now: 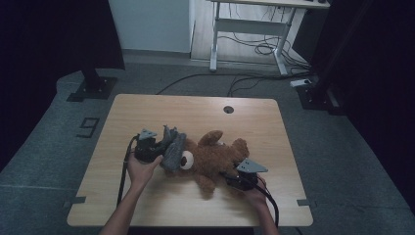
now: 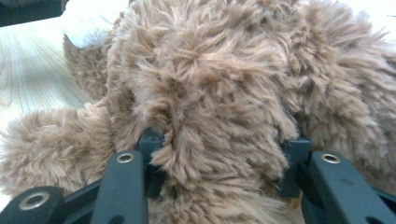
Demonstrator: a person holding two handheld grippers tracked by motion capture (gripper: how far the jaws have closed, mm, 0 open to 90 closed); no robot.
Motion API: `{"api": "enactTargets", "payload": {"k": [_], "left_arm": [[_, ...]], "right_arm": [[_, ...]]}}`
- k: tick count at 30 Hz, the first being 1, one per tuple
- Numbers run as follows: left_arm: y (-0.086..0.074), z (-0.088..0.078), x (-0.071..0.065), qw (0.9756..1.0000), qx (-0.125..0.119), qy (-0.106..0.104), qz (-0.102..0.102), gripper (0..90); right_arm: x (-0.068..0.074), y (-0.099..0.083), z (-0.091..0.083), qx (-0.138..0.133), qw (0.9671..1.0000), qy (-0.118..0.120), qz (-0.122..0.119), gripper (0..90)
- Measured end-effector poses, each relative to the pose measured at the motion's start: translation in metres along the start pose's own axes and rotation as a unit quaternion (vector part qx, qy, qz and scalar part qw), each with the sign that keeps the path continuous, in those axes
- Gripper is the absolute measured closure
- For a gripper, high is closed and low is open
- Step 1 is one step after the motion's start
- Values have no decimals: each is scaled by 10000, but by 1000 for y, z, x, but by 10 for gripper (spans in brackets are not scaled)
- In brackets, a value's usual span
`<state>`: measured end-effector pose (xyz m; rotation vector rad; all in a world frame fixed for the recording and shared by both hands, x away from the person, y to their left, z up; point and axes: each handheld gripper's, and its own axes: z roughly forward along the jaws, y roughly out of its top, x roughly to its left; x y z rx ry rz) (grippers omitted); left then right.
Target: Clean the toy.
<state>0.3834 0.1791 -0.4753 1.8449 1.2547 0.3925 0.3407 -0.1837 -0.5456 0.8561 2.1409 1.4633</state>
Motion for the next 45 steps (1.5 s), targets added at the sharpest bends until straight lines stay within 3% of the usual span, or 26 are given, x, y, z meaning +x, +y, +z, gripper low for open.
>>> {"api": "enactTargets", "payload": {"k": [2,3,4,6,7,11,14,15,20,23,26,27,32,35,36,38,39,40,43,45], "left_arm": [[-14,5,14,9994,241,216,-77,764],[-14,5,14,9994,241,216,-77,764],[-24,12,20,9984,455,313,-112,765],[-32,16,23,9979,573,278,-131,764],[-41,22,24,9973,712,137,-140,764],[-41,20,25,9972,730,31,-150,762],[-20,-3,23,9990,435,97,-27,761],[-20,-3,23,9990,435,97,-27,761],[17,-34,-2,9994,-167,-220,197,760],[32,-36,-23,9981,-240,-387,426,759],[49,-24,-53,9959,-227,-562,676,758],[49,-24,-53,9959,-227,-562,676,758],[61,15,-91,9929,116,-682,971,754],[58,30,-92,9931,298,-645,929,752],[52,38,-88,9936,441,-561,881,752],[46,42,-80,9945,459,-505,793,754],[46,42,-80,9945,459,-505,793,755],[41,39,-68,9957,400,-614,574,755],[39,35,-62,9961,352,-608,535,756],[38,28,-57,9965,325,-494,590,756]], "right_arm": [[0,0,0,11,10000,-16,-1,507],[0,0,0,13,10000,-16,0,507],[0,0,0,14,10000,-18,3,507],[0,0,0,23,10000,-17,8,507],[0,0,0,15,10000,-16,11,507],[0,0,-1,22,10000,-20,6,507],[0,0,-1,35,10000,-20,17,507],[0,0,-1,35,10000,-20,17,507],[0,0,-1,25,10000,-20,12,506],[0,0,-1,25,10000,-26,11,506],[0,0,-1,16,10000,-25,3,506],[0,0,-1,16,10000,-25,3,506],[0,0,-1,29,10000,-22,-15,505],[0,0,-1,33,10000,-18,-17,504],[0,0,-1,40,10000,-19,-42,504],[0,0,-1,48,10000,-16,-68,502],[1,1,-1,49,10000,-17,-73,502],[1,1,-1,55,9999,-19,-101,502],[2,1,-1,52,9999,-26,-129,501],[2,1,-1,59,9999,-31,-130,500]]}}
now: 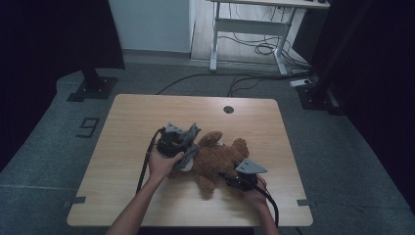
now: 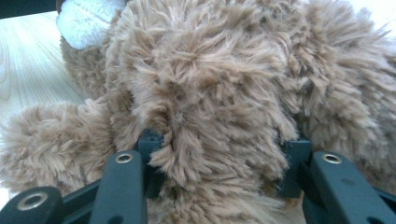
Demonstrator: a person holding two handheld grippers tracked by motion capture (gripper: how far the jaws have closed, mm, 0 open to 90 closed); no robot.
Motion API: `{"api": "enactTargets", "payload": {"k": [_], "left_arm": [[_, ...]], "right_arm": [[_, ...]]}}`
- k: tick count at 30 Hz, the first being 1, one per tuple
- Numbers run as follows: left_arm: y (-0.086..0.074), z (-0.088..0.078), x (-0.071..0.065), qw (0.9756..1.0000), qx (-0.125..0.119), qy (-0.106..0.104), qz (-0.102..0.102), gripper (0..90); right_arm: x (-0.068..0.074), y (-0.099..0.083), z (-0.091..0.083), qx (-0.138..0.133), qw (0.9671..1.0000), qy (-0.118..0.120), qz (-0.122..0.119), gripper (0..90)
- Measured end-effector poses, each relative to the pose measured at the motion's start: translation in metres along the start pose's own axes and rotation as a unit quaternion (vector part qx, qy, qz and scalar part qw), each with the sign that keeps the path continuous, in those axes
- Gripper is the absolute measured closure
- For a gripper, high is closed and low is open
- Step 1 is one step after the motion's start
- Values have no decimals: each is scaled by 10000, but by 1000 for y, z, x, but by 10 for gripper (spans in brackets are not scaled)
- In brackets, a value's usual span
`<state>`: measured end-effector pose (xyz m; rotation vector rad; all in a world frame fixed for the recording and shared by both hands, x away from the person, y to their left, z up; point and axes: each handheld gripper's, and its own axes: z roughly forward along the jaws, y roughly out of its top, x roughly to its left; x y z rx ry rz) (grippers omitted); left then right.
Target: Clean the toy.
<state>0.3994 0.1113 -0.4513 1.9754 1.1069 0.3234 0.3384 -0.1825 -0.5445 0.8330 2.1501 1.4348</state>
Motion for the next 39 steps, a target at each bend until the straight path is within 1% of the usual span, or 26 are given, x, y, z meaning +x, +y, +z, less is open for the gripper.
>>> {"api": "enactTargets", "payload": {"k": [1,2,3,4,5,6,7,8,10,12,14,15,16,17,20,24,26,30,31,32,34,35,36,37,38,39], "left_arm": [[-3,-8,7,9998,-3,174,16,756],[-3,-8,7,9998,-3,174,16,756],[-6,-12,14,9997,-3,245,-21,756],[-6,-12,14,9997,-3,245,-21,756],[-12,-17,22,9994,-10,347,-88,756],[-12,-17,22,9994,-10,347,-88,756],[-18,-19,30,9989,-18,432,-189,756],[-18,-19,30,9989,-18,432,-189,757],[-25,-20,38,9984,2,473,-299,757],[-44,-18,51,9970,143,598,-468,759],[-48,-17,52,9967,208,635,-467,759],[-65,-8,55,9957,478,728,-322,759],[-65,-8,55,9957,478,728,-322,759],[-77,-1,54,9964,507,614,-301,761],[-81,1,52,9969,423,606,-272,763],[-71,-7,54,9965,511,615,-245,759],[-61,-19,56,9963,345,713,-330,757],[-31,-41,49,9974,-68,696,-192,756],[-17,-46,44,9975,-211,655,-143,757],[-17,-46,44,9975,-211,655,-143,757],[-1,-46,35,9978,-317,577,-64,756],[9,-41,27,9984,-318,460,-35,756],[9,-41,27,9984,-318,460,-35,755],[17,-33,17,9989,-284,369,43,754],[17,-33,17,9989,-284,369,43,753],[21,-22,11,9992,-217,313,84,752]], "right_arm": [[0,0,0,-2,10000,-3,6,500],[0,0,0,-2,10000,-3,6,500],[0,0,0,-2,10000,3,24,500],[0,0,0,-2,10000,3,24,500],[0,0,0,-4,10000,5,29,500],[0,0,0,-4,10000,3,32,500],[0,0,0,-5,10000,-2,36,500],[0,0,0,-5,10000,-2,36,500],[0,0,0,-2,10000,-7,50,500],[-1,0,0,-8,10000,1,67,500],[-1,-1,0,-19,10000,2,79,500],[-1,-1,0,-24,9999,0,100,500],[-1,-1,0,-24,9999,0,100,500],[-2,-1,0,-25,9999,7,128,500],[-2,-2,0,-42,9999,6,159,500],[-3,-2,0,-74,9998,11,187,499],[-2,-2,0,-78,9998,8,168,498],[-3,-2,0,-74,9998,4,157,498],[-3,-2,0,-67,9999,-2,150,498],[-3,-2,0,-67,9999,-2,150,498],[-3,-2,0,-64,9999,0,142,497],[-3,-2,0,-67,9999,0,134,496],[-3,-2,0,-68,9999,1,130,496],[-3,-2,0,-64,9999,1,130,495],[-3,-2,0,-64,9999,1,130,495],[-3,-2,0,-68,9999,2,108,494]]}}
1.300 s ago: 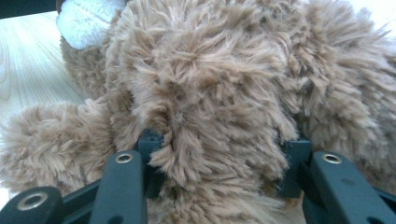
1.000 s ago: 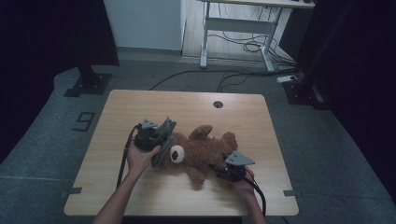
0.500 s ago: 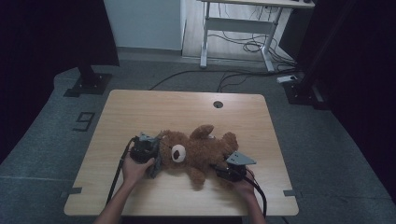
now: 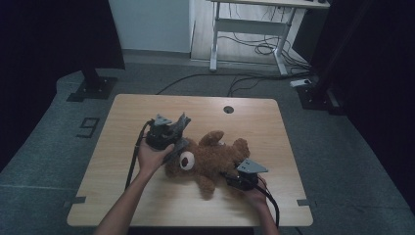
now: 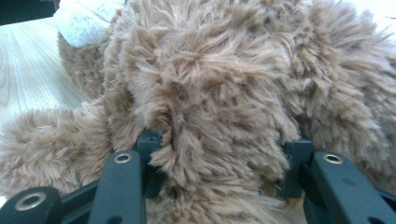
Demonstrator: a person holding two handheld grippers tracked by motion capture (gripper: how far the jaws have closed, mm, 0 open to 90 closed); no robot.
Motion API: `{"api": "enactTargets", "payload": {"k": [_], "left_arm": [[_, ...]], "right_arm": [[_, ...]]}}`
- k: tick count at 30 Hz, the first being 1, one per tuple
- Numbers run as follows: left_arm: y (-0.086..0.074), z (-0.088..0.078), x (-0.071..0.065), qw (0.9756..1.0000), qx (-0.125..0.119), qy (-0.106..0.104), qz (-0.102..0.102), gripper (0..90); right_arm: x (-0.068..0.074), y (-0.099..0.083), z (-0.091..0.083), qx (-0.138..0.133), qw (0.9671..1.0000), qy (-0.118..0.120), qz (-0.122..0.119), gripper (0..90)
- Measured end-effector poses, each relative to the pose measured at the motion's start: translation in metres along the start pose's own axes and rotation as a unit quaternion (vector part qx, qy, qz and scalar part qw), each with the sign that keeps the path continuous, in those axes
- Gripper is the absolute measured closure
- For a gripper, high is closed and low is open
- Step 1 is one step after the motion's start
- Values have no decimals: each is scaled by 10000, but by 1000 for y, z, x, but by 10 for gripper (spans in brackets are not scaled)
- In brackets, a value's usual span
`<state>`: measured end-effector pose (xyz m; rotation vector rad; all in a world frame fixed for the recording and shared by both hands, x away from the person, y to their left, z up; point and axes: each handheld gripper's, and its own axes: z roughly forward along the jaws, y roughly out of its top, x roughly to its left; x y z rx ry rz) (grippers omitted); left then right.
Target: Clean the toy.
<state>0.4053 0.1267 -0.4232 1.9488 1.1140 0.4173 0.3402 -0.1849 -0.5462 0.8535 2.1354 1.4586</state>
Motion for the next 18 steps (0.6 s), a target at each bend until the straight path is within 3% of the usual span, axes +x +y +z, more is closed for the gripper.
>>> {"api": "enactTargets", "payload": {"k": [3,4,8,10,13,18], "left_arm": [[0,11,-2,9998,161,-118,-57,750],[-5,22,-3,9986,304,-368,-219,749],[-14,28,-3,9972,428,-554,-269,750],[-21,24,0,9965,375,-648,-384,752],[-28,20,-2,9970,312,-630,-336,757],[-52,10,-13,9982,-65,-566,-192,764]], "right_arm": [[0,0,0,4,10000,3,5,492],[0,0,0,5,10000,2,-3,490],[1,0,0,12,10000,-7,-81,469],[2,0,0,11,9999,-34,-95,428],[3,0,0,40,9999,-67,-90,372],[10,4,-8,289,9995,-90,53,198]]}}
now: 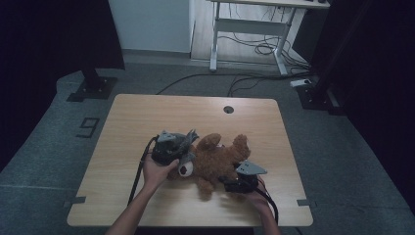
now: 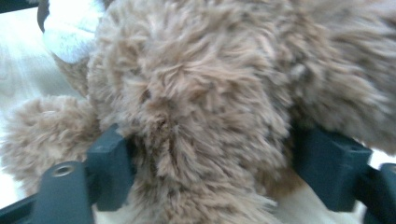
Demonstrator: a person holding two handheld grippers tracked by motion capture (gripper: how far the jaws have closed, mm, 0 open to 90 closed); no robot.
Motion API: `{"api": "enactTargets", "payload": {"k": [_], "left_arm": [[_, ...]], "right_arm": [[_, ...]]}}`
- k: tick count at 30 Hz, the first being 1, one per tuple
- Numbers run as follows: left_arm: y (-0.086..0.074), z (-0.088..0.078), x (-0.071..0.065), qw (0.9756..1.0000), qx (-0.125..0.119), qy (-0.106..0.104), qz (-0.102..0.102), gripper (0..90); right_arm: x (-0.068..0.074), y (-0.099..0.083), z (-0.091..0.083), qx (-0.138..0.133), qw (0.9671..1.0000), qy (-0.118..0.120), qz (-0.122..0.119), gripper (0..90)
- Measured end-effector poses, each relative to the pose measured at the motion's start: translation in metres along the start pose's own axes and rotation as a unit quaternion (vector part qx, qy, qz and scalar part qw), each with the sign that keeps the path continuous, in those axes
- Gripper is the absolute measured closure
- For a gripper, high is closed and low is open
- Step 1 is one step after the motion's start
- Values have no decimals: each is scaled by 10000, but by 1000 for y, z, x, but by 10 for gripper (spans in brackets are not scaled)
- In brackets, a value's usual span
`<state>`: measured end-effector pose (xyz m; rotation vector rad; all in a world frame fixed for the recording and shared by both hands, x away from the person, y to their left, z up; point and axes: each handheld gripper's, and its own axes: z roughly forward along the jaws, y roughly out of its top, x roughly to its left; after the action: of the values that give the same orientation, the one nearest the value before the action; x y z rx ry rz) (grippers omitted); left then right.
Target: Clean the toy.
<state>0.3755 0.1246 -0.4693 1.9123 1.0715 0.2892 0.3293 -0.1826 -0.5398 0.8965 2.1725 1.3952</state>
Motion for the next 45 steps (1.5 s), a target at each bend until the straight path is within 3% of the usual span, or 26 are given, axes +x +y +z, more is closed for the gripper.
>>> {"api": "enactTargets", "payload": {"k": [3,7,8,11,12,18,23,27,29,30,31,32,33,34,35,36,41,45], "left_arm": [[-6,-4,-1,10000,-81,-27,8,765],[-14,-8,-9,9995,-224,75,211,765],[-18,-11,-13,9992,-263,101,300,766],[-21,-13,-15,9990,-308,76,309,767],[-24,-14,-16,9989,-359,58,285,768],[-41,-23,-20,9979,-613,-52,183,773],[-47,-26,-22,9977,-638,-131,163,775],[-51,-29,-22,9978,-636,-156,138,777],[-52,-29,-22,9976,-649,-209,72,777],[-53,-29,-21,9975,-667,-237,33,777],[-53,-29,-21,9975,-667,-237,33,777],[-53,-30,-22,9973,-693,-260,13,777],[-53,-30,-22,9973,-693,-260,13,777],[-53,-30,-23,9971,-718,-241,21,777],[-53,-31,-23,9970,-753,-200,32,777],[-54,-33,-25,9962,-861,-141,41,779],[-51,-36,-20,9946,-1029,-106,-20,781],[-39,-37,-7,9929,-1171,-78,-175,782]], "right_arm": [[-1,1,-7,77,9998,59,154,194],[-6,1,-22,-59,9992,101,395,189],[-10,3,-30,-126,9983,27,570,179],[-14,3,-35,-179,9970,51,750,169],[-16,3,-35,-177,9957,85,900,164],[-13,12,-22,-136,9951,250,943,159],[-13,19,-15,-90,9940,405,1016,141],[-2,23,0,175,9945,433,943,104],[1,20,7,260,9947,345,930,126],[2,18,9,249,9947,263,962,209],[2,18,9,249,9947,263,962,209],[1,17,9,231,9956,219,886,337],[1,17,9,231,9956,219,886,337],[3,18,9,152,9961,181,845,453],[3,18,9,152,9961,181,845,453],[4,20,8,63,9966,124,817,536],[10,29,7,-230,9978,-47,622,611],[11,44,14,-531,9976,-259,356,626]]}}
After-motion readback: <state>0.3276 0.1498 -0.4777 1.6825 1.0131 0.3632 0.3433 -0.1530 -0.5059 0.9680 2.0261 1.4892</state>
